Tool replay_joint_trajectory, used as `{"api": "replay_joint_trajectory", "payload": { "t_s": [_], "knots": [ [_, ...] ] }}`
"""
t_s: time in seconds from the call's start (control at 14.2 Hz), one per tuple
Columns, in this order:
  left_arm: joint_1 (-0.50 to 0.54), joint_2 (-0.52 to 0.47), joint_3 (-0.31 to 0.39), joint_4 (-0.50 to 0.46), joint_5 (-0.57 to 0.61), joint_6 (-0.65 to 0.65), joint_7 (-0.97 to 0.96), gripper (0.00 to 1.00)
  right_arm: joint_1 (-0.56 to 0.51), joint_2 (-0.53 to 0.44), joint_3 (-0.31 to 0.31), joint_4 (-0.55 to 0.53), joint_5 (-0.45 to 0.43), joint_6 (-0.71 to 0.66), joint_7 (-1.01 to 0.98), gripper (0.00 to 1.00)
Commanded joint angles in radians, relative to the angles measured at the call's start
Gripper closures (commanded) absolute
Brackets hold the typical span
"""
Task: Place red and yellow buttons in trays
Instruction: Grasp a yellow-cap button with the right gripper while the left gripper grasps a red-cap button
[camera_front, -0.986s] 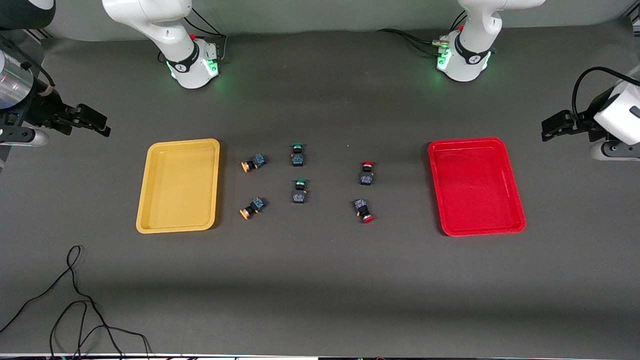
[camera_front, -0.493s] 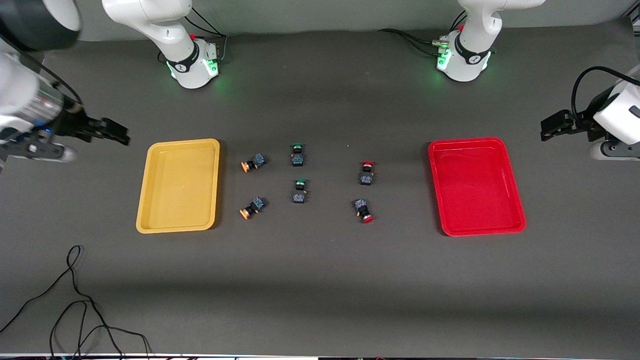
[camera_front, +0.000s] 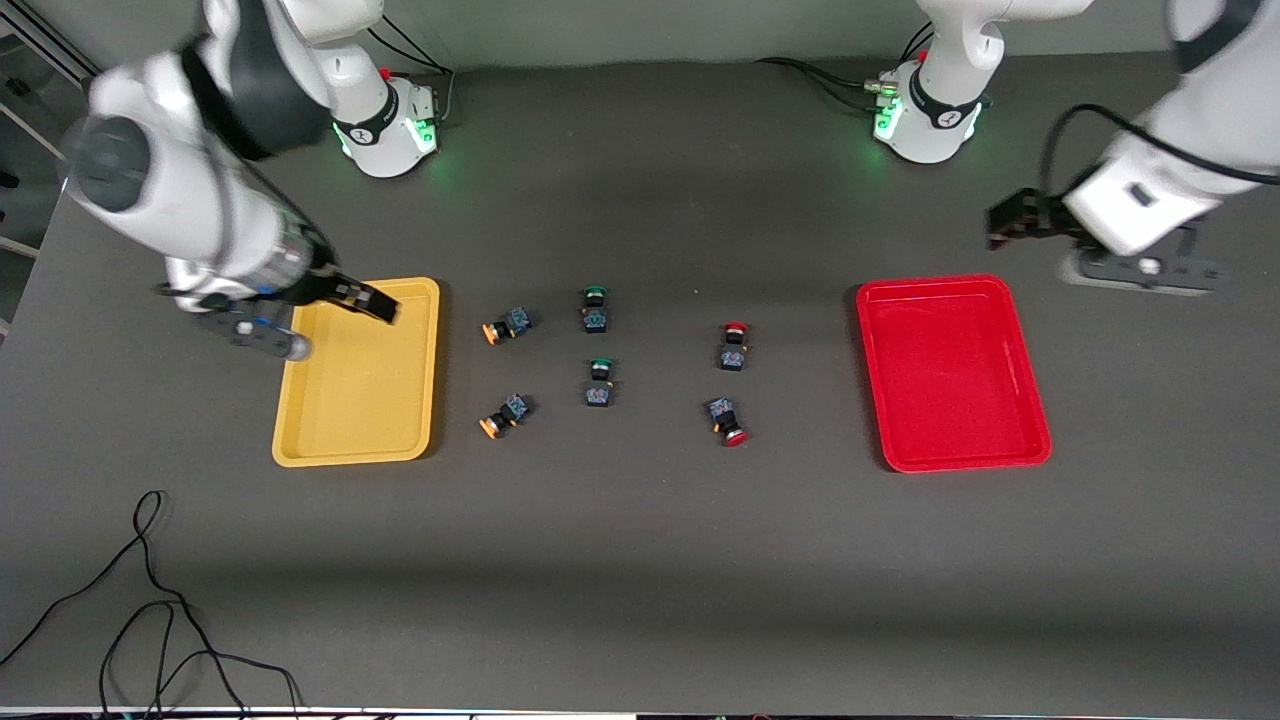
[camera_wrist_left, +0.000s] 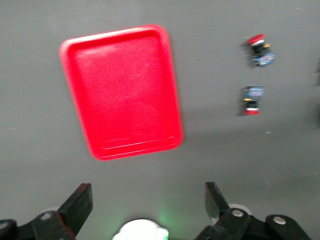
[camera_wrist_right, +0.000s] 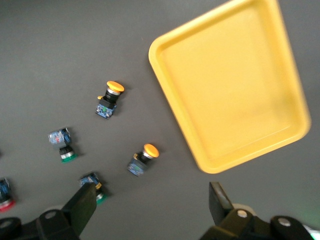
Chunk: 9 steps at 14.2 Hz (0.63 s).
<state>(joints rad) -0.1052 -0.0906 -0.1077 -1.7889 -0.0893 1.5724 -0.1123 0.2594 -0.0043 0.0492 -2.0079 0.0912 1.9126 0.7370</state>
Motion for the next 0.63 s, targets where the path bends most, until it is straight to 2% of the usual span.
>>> {"api": "replay_joint_trajectory", "payload": {
  "t_s": [0.0, 0.14, 0.35, 0.56],
  "knots": [
    [-0.051, 0.001, -0.105, -0.101, -0.015, 0.154, -0.194, 0.0, 0.046, -0.003, 0.018, -0.197, 0.016, 0.228, 0.196, 0.0],
    [-0.117, 0.093, -0.167, -0.107, 0.002, 0.265, -0.356, 0.0, 0.052, 0.055, 0.046, -0.259, 0.016, 0.356, 0.31, 0.0],
    [-0.23, 0.242, -0.173, -0.107, 0.048, 0.438, -0.473, 0.0, 0.092, 0.182, 0.086, -0.271, 0.016, 0.532, 0.5, 0.0],
    [-0.301, 0.4, -0.173, -0.109, 0.129, 0.567, -0.541, 0.0, 0.095, 0.271, 0.09, -0.314, 0.016, 0.67, 0.567, 0.0]
  ]
}}
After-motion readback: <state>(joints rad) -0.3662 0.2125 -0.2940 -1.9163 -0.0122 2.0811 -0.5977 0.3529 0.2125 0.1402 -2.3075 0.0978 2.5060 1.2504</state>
